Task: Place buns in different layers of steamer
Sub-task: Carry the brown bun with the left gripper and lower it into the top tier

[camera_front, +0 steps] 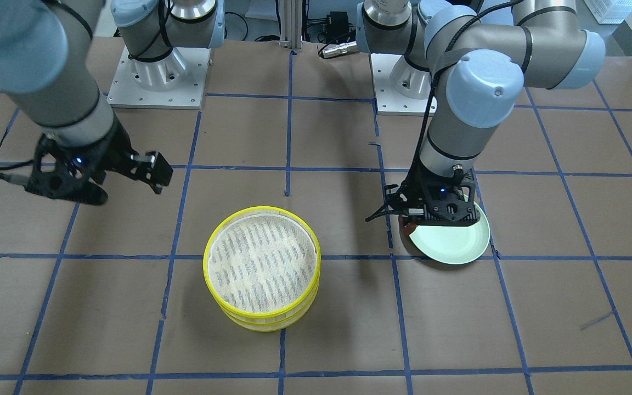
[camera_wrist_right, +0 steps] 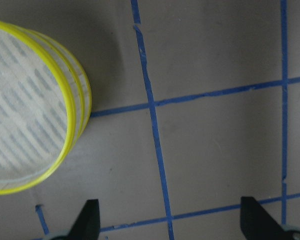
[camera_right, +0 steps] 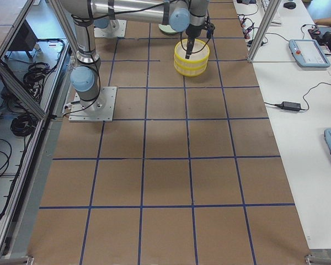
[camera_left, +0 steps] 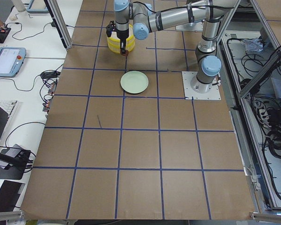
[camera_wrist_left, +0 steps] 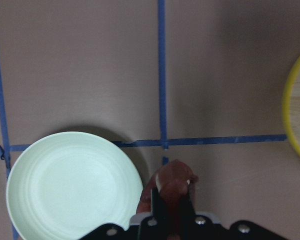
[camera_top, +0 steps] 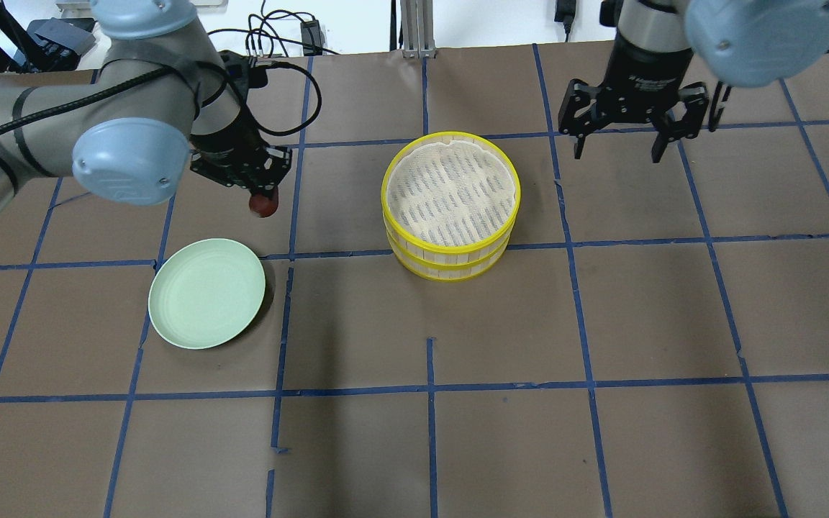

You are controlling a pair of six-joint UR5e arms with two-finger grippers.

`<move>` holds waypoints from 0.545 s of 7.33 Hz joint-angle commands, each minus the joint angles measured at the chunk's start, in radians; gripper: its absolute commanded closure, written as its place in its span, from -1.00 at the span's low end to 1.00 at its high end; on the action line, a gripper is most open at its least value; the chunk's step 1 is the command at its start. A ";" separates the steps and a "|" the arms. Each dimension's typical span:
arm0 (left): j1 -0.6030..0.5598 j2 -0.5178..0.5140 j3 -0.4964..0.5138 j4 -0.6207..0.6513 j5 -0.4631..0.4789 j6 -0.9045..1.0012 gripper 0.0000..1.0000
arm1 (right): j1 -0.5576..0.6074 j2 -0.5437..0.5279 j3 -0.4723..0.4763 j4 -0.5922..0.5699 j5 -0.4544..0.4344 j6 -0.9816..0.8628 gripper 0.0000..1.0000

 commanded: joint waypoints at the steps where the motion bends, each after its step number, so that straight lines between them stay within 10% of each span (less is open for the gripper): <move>1: -0.052 -0.029 0.039 0.035 -0.233 -0.231 0.93 | 0.007 -0.083 -0.108 0.182 0.004 -0.033 -1.00; 4: -0.160 -0.142 0.041 0.301 -0.404 -0.569 0.89 | 0.015 -0.084 -0.040 0.077 -0.005 -0.105 -1.00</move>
